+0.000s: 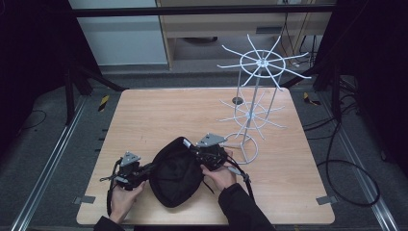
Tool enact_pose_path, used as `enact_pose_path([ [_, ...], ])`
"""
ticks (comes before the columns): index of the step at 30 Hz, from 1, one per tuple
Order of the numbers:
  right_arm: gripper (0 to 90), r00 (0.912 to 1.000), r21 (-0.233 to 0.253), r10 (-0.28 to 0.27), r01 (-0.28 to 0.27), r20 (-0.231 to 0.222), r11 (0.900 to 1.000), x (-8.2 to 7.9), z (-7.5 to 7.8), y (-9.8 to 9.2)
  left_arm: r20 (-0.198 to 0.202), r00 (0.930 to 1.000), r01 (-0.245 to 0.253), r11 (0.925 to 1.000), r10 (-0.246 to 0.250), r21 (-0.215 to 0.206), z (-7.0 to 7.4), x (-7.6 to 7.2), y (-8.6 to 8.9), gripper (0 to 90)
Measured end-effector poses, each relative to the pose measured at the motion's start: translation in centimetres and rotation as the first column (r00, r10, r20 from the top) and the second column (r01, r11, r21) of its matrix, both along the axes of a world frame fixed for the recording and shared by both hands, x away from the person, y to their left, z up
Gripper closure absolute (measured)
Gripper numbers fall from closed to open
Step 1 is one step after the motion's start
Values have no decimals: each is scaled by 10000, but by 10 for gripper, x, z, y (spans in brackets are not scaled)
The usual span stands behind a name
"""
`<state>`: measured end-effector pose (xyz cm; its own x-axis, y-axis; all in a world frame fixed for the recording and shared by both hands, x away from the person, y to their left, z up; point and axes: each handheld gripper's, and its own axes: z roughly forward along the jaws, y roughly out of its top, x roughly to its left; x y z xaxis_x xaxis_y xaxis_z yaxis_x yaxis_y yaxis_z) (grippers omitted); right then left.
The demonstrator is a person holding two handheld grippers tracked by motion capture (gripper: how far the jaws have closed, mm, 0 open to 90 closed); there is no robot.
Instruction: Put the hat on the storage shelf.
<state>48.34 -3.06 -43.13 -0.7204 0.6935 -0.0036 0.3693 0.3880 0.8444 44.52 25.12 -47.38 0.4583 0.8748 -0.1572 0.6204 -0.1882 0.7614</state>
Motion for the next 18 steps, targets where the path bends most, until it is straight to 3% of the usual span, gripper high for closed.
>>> enact_pose_path([
  [2, 835, 10000, 35, -25, 25, 77, 10000, -1, 1, 0, -84, 9999, 93, 9999, -92, 57, -1, -1, 0, 737],
  [3, 836, 9996, 127, -161, 158, 251, 9998, -2, 2, 0, -170, 9997, 164, 9998, -162, 106, -2, -2, -1, 665],
  [4, 836, 9996, 127, -161, 158, 251, 9998, -2, 2, 0, -205, 9996, 210, 9996, -206, 174, -3, -3, -1, 665],
  [5, 836, 9990, 182, -263, 256, 371, 9995, -3, 3, 0, -355, 9989, 312, 9993, -305, 200, -5, -4, -1, 605],
  [8, 837, 9976, 264, -417, 403, 546, 9988, -3, 5, -2, -462, 9975, 531, 9986, -529, 45, -4, -12, 0, 578],
  [11, 837, 9963, 326, -520, 499, 680, 9982, -3, 6, -2, -464, 9972, 584, 9983, -585, -34, -2, -16, -1, 603],
  [12, 837, 9959, 477, -512, 477, 750, 9977, -4, 8, -3, -481, 9971, 583, 9983, -583, -15, -2, -16, -2, 659],
  [18, 836, 9927, 665, -210, 132, 1185, 9977, -6, 17, -2, -680, 9976, -128, 9998, 118, -142, -3, -1, -2, 800],
])
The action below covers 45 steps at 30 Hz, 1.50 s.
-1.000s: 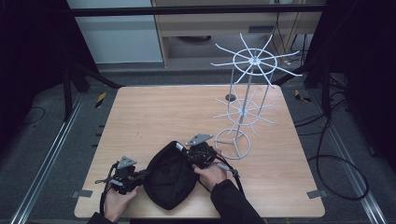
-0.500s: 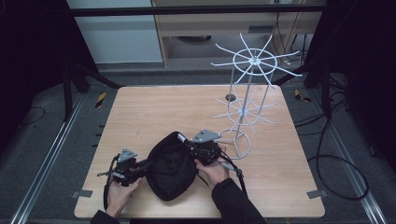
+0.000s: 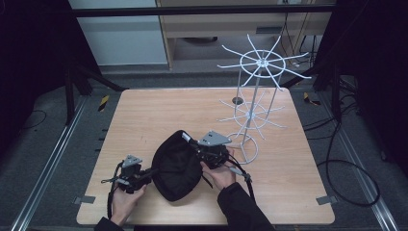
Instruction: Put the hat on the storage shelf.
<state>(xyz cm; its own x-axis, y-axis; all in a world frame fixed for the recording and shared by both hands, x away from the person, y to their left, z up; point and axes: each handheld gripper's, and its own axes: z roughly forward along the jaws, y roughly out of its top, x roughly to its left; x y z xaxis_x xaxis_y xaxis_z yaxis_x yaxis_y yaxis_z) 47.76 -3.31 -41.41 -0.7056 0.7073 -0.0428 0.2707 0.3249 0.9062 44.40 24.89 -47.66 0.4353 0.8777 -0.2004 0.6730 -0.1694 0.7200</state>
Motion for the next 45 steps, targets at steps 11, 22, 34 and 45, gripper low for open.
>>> enact_pose_path([
  [11, 834, 9886, 295, 1182, -1214, 933, 9922, -10, 21, 1, 1546, 9824, -963, 9935, 1046, -602, 15, 21, 6, 838],
  [22, 833, 9588, 316, 2734, -2764, 768, 9605, -27, 10, 8, 1526, 9763, -1345, 9826, 1536, -1285, 9, 45, 4, 836],
  [34, 817, 9367, -696, 3501, -3491, 29, 9345, -47, -18, 22, 1367, 9840, -938, 9847, 1141, -1468, 4, 50, 11, 740],
  [45, 817, 9515, -1308, 3068, -3071, -234, 9426, -52, -28, 20, 1712, 9814, -661, 9899, 872, -1254, 17, 20, 37, 449],
])
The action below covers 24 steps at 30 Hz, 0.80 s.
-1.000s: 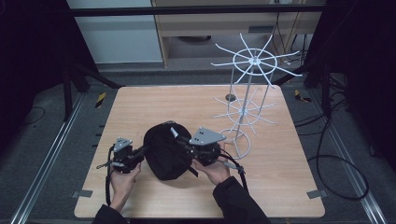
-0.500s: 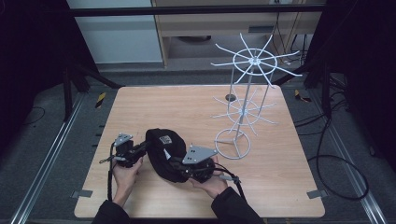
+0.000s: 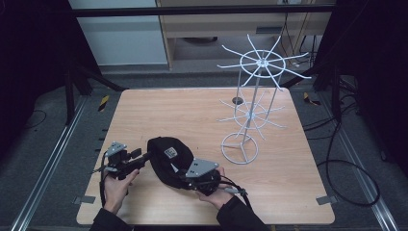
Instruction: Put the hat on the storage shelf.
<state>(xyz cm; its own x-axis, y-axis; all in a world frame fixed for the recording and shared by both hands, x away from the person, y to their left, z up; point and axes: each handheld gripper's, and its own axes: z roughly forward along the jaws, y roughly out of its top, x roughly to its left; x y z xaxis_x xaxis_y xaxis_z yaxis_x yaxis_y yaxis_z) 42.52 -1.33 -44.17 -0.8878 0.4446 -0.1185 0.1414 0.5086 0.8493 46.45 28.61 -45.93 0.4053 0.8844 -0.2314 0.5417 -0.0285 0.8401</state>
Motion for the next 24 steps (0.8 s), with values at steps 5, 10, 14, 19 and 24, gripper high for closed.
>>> enact_pose_path([
  [5, 812, 10000, 0, -35, 35, 0, 10000, -2, 0, -1, 474, 9984, 326, 9992, -315, -230, 16, -26, 0, 448],
  [10, 801, 10000, -32, -73, 73, -49, 10000, -3, -3, 0, 938, 9931, 756, 9960, -708, -480, 29, -43, -10, 423],
  [14, 794, 10000, -58, -52, 52, -85, 10000, -5, -4, 2, 1124, 9878, 1172, 9901, -1081, -772, 40, -50, -23, 390],
  [19, 790, 9999, -13, -4, 3, -115, 10000, -6, -4, 4, 1221, 9789, 1724, 9831, -1640, -619, 50, -56, -47, 357],
  [24, 785, 9999, -24, 61, -61, -103, 10000, -8, -4, 6, 1175, 9769, 1849, 9817, -1784, -462, 54, -54, -63, 345],
])
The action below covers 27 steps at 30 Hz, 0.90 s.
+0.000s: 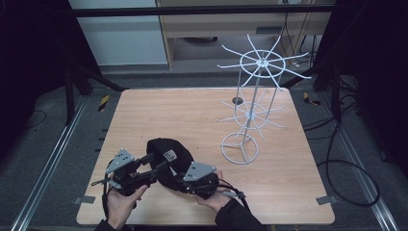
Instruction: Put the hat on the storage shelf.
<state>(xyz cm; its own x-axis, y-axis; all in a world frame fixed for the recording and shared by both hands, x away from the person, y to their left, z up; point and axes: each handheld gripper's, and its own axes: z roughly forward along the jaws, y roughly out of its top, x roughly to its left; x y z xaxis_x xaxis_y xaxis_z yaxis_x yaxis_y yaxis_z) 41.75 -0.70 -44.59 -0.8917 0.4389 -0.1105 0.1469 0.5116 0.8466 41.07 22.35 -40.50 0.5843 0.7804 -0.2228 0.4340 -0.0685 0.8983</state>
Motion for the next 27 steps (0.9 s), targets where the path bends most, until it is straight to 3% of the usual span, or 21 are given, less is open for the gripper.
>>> enact_pose_path([
  [9, 783, 9999, -45, 165, -165, 32, 9999, -2, -1, 2, -515, 9985, -140, 9993, 158, 358, -8, 15, -17, 296],
  [12, 784, 9995, -70, 297, -297, 81, 9995, -3, -2, 4, -795, 9968, -44, 9997, 63, 242, -15, 18, -20, 320],
  [14, 776, 9996, -88, 263, -262, 65, 9996, -3, -3, 4, -810, 9967, -49, 9999, 61, 148, -13, 18, -19, 378],
  [19, 694, 9996, 189, 254, -252, -81, 9995, -3, 0, 2, -801, 9968, 36, 10000, -43, -81, -10, 16, -19, 645],
  [22, 651, 9991, 398, 299, -287, -295, 9988, -3, 2, 0, -785, 9969, 40, 10000, -42, -38, -9, 15, -19, 733],
  [23, 597, 9982, 691, 373, -340, -479, 9970, -5, 6, -5, -781, 9969, 61, 10000, -66, -59, -8, 15, -18, 761],
  [27, 549, 9988, 1369, 162, -98, -459, 9905, -6, 21, -23, -665, 9977, 154, 9998, -163, -139, -3, 13, -13, 812],
])
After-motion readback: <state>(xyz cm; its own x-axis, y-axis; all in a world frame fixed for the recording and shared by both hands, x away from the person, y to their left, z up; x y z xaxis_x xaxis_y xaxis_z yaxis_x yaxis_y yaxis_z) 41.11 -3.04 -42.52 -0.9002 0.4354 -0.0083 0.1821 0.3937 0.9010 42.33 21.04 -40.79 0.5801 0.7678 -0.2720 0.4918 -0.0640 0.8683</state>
